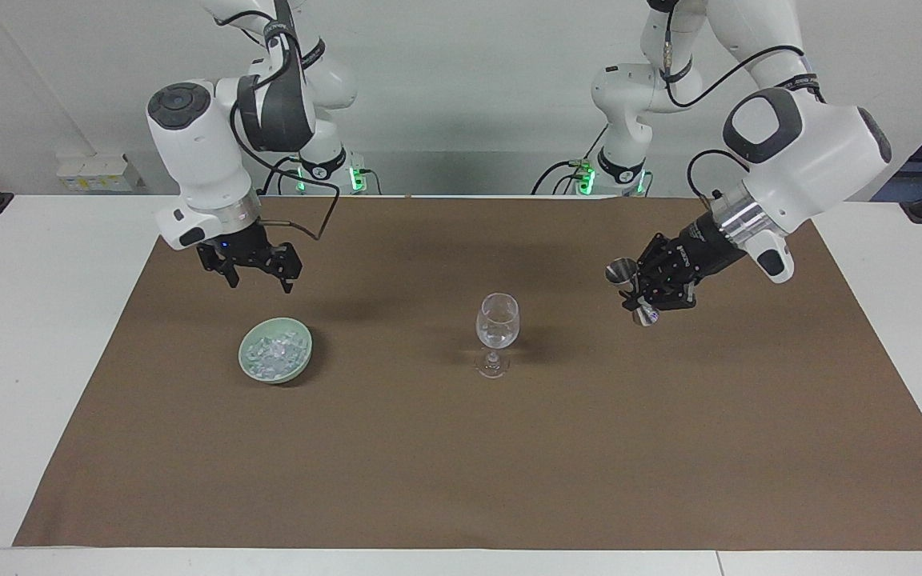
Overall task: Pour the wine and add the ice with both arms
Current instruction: 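Carry the bottle aside with the left gripper while the right gripper reaches the tin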
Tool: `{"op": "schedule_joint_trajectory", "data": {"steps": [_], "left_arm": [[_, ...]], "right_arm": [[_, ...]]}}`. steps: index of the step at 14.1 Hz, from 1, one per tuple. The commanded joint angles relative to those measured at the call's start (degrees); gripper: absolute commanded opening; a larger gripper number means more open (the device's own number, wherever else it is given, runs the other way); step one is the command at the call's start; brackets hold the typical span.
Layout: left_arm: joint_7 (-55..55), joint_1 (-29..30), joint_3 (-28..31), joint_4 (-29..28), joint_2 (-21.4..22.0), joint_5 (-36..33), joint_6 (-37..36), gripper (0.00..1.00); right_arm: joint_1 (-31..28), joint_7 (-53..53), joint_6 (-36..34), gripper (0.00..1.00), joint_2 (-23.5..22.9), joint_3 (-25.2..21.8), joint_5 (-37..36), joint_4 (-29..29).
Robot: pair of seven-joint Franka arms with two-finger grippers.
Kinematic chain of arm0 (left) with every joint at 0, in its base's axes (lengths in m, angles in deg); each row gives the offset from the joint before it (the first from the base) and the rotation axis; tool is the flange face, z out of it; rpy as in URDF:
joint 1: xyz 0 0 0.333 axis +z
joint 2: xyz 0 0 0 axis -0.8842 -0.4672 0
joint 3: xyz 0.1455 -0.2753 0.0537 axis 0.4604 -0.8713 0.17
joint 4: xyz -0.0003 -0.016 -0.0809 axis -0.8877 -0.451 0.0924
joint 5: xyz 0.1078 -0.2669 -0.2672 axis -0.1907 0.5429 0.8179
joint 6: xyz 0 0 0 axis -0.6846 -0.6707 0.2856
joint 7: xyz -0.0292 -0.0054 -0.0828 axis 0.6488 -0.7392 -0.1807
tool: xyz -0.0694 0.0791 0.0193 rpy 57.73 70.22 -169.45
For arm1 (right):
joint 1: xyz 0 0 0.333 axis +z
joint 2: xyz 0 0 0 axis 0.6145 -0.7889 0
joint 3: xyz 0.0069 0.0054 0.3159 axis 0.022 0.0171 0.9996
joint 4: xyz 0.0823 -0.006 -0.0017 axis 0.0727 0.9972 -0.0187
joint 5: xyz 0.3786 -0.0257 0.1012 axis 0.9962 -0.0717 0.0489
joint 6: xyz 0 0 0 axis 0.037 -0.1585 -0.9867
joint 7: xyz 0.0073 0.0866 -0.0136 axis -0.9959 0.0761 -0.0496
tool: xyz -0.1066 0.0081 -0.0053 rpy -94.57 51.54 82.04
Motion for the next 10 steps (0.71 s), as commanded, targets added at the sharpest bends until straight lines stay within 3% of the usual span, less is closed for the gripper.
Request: {"op": "schedule_joint_trajectory", "data": {"steps": [1,6,10], "left_arm": [[-6.02,4.44,-0.48,-7.47,4.48,5.02,1.17,0.0],[-18.85,11.73,-0.48,-14.58,4.4,12.58,-0.67,0.0],[-19.66,16.56,-0.48,-15.21,0.81,15.75,-1.11,0.0]], "right_arm": [[-1.39,-2.82,2.71,1.0,-0.93,0.44,1.19,1.35],[-1.3,-2.73,8.16,1.0,-5.24,0.44,0.41,1.7],[-1.39,-2.82,10.36,1.0,-5.6,0.36,0.05,4.07]]}}
